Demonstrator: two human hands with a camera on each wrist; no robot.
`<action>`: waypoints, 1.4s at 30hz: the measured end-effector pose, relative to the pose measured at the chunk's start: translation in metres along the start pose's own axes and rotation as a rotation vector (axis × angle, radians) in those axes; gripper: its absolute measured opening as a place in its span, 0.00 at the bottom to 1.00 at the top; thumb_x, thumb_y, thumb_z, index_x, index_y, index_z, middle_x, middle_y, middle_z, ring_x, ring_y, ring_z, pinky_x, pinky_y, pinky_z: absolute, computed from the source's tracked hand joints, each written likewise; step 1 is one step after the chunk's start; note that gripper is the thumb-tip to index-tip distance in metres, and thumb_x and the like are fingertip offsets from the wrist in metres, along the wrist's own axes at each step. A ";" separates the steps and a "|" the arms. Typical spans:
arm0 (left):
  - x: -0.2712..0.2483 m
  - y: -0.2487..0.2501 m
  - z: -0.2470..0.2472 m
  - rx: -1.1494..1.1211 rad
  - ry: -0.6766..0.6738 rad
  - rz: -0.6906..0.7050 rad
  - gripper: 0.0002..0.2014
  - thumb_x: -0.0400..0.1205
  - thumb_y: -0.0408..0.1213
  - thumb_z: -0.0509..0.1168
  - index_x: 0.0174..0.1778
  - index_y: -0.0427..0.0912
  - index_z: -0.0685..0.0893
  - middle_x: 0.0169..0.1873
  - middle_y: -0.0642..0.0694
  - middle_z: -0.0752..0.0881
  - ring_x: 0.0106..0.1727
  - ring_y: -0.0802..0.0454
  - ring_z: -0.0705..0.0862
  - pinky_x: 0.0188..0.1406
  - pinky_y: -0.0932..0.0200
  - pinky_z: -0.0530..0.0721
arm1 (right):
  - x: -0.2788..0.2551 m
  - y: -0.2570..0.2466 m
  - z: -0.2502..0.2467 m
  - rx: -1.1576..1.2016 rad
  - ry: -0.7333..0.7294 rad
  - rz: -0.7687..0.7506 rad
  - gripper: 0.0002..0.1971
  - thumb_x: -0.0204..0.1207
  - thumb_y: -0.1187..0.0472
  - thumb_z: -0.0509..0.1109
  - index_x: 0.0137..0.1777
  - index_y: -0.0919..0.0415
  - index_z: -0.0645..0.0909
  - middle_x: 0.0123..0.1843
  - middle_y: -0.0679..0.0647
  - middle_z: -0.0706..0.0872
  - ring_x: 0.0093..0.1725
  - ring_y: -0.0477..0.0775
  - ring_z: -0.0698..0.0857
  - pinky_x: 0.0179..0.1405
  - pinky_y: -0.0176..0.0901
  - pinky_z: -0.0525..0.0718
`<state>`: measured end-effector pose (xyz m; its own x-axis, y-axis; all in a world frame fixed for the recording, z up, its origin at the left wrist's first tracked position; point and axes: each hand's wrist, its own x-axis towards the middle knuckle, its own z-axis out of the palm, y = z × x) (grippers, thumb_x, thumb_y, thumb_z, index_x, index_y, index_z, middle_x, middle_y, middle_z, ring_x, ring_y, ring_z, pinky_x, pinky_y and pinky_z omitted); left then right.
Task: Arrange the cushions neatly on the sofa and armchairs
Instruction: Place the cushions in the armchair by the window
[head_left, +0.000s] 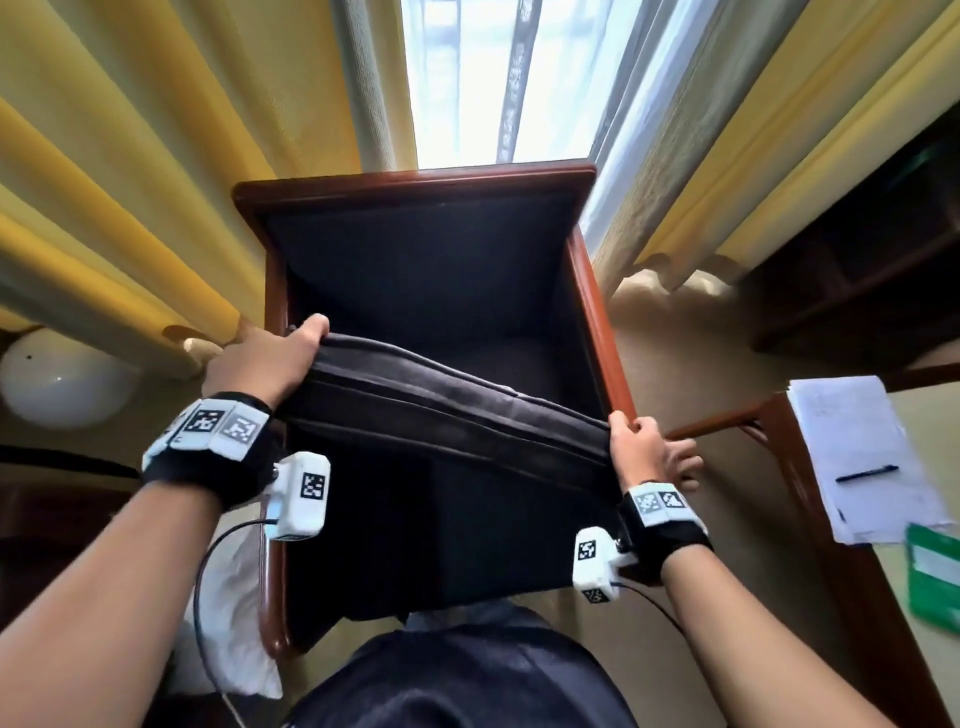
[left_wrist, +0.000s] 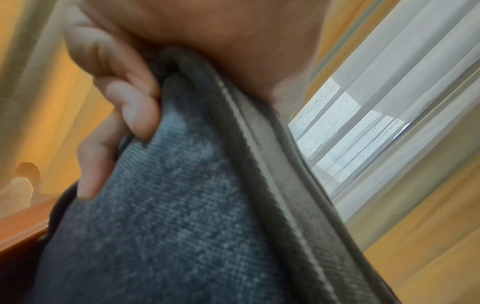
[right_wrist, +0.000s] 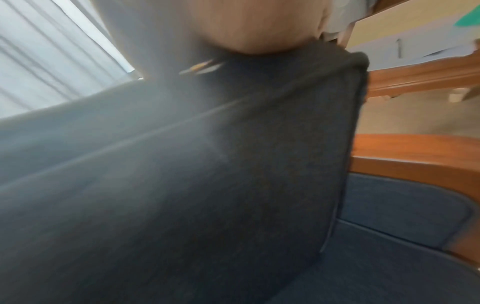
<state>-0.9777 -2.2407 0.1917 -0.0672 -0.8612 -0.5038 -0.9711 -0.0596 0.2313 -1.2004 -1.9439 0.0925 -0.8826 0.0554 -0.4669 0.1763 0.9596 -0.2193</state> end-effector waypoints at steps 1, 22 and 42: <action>0.000 -0.001 0.000 0.001 -0.003 0.004 0.53 0.67 0.78 0.47 0.71 0.35 0.77 0.69 0.29 0.81 0.68 0.28 0.78 0.65 0.40 0.74 | -0.005 -0.009 0.005 -0.021 0.001 -0.066 0.24 0.78 0.35 0.58 0.65 0.45 0.83 0.76 0.64 0.69 0.76 0.68 0.62 0.76 0.64 0.55; -0.046 -0.035 0.011 0.010 -0.113 0.141 0.43 0.76 0.77 0.46 0.68 0.46 0.83 0.66 0.37 0.85 0.65 0.34 0.81 0.57 0.46 0.71 | -0.133 -0.087 0.051 -0.083 -0.004 -1.245 0.39 0.43 0.46 0.84 0.55 0.60 0.78 0.43 0.54 0.84 0.40 0.62 0.84 0.42 0.51 0.80; -0.056 -0.069 0.009 0.008 -0.245 1.014 0.41 0.47 0.53 0.86 0.54 0.68 0.74 0.42 0.66 0.87 0.41 0.72 0.86 0.36 0.69 0.79 | -0.098 -0.020 -0.060 0.432 -0.260 -1.261 0.38 0.33 0.53 0.91 0.47 0.57 0.80 0.37 0.34 0.83 0.36 0.25 0.80 0.37 0.24 0.76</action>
<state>-0.9095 -2.1838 0.1965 -0.8959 -0.3792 -0.2314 -0.4344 0.6385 0.6353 -1.1438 -1.9520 0.1935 -0.4457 -0.8880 0.1131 -0.5194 0.1537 -0.8406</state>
